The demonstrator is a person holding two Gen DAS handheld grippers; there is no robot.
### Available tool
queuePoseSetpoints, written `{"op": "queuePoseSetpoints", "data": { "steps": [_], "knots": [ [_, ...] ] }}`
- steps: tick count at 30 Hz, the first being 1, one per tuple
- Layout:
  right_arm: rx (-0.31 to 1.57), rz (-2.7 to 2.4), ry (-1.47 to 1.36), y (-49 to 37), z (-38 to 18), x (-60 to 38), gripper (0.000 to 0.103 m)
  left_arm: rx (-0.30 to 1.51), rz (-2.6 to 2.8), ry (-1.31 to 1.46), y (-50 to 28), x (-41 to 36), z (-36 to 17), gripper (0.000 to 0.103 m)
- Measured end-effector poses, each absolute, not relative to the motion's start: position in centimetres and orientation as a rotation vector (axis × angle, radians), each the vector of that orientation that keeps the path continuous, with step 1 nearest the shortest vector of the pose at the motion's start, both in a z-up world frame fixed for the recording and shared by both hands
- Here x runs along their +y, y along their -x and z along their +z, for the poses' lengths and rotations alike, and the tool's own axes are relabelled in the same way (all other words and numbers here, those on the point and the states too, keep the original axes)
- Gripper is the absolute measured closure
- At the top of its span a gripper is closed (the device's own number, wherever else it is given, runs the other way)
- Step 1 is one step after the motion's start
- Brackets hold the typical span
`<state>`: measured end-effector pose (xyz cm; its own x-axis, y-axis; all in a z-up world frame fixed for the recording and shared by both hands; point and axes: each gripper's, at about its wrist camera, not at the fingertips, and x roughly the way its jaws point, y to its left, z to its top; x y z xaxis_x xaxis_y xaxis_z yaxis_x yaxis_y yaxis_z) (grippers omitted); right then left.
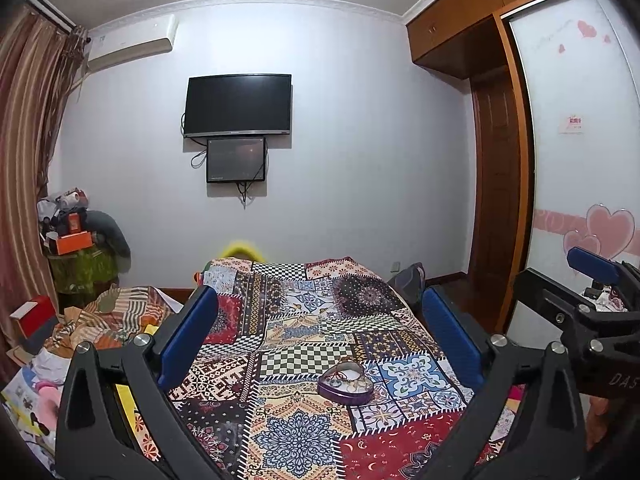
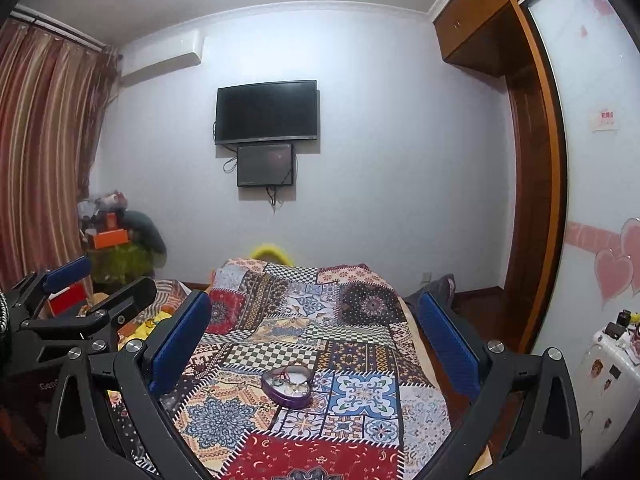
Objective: Organize jewelry
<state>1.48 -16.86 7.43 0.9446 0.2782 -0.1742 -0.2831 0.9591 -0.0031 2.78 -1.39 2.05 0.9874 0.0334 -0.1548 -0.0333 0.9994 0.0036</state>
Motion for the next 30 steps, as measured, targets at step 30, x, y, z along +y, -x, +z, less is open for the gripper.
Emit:
{"op": "queuePoseSetpoints", "data": {
  "steps": [30],
  "knots": [
    [0.192, 0.284, 0.029, -2.02, 7.45, -16.79, 0.001, 0.170, 0.008, 0.029, -3.55, -1.03, 1.94, 0.000]
  ]
}}
